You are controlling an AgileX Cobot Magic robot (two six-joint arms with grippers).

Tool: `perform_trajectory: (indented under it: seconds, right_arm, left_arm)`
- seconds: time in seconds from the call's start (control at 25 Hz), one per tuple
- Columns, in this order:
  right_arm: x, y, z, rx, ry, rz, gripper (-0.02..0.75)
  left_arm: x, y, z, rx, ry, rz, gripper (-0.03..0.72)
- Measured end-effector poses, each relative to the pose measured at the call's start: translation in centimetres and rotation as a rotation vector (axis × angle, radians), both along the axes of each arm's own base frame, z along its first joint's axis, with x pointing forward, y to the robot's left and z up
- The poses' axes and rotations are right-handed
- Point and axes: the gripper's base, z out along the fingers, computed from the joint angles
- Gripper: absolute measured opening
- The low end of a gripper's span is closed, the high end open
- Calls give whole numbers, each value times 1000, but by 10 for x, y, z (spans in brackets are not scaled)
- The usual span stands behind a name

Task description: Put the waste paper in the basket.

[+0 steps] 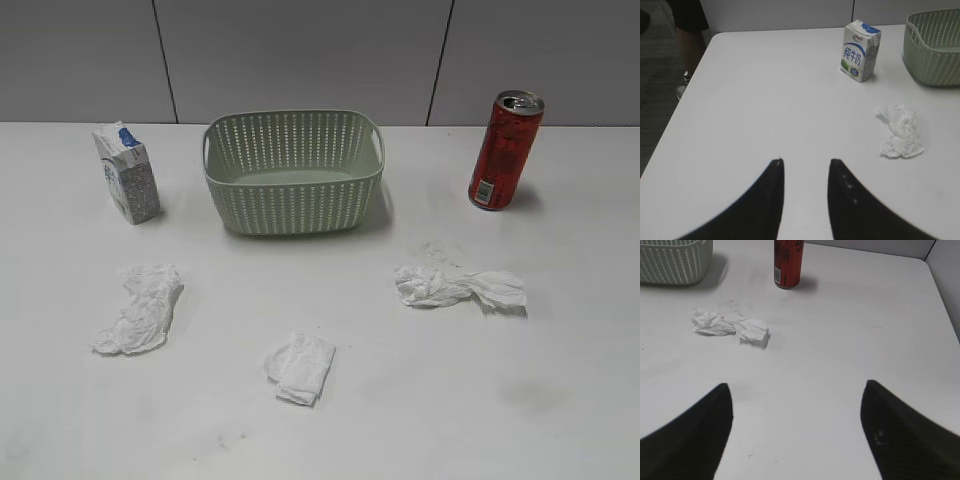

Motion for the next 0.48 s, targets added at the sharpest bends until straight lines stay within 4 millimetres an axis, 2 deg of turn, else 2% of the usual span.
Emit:
perform_trajectory:
  seconds: [0.04, 0.12, 0.48]
  right_arm:
    - [0, 0, 0, 0, 1, 0, 633]
    - [2, 0, 1, 0, 10, 0, 655]
    - [25, 1, 22, 4, 14, -10, 650]
  left_arm:
    - [0, 0, 0, 0, 0, 0, 238]
    - [0, 0, 0, 0, 0, 0, 238]
    - [0, 0, 0, 1, 0, 0, 237]
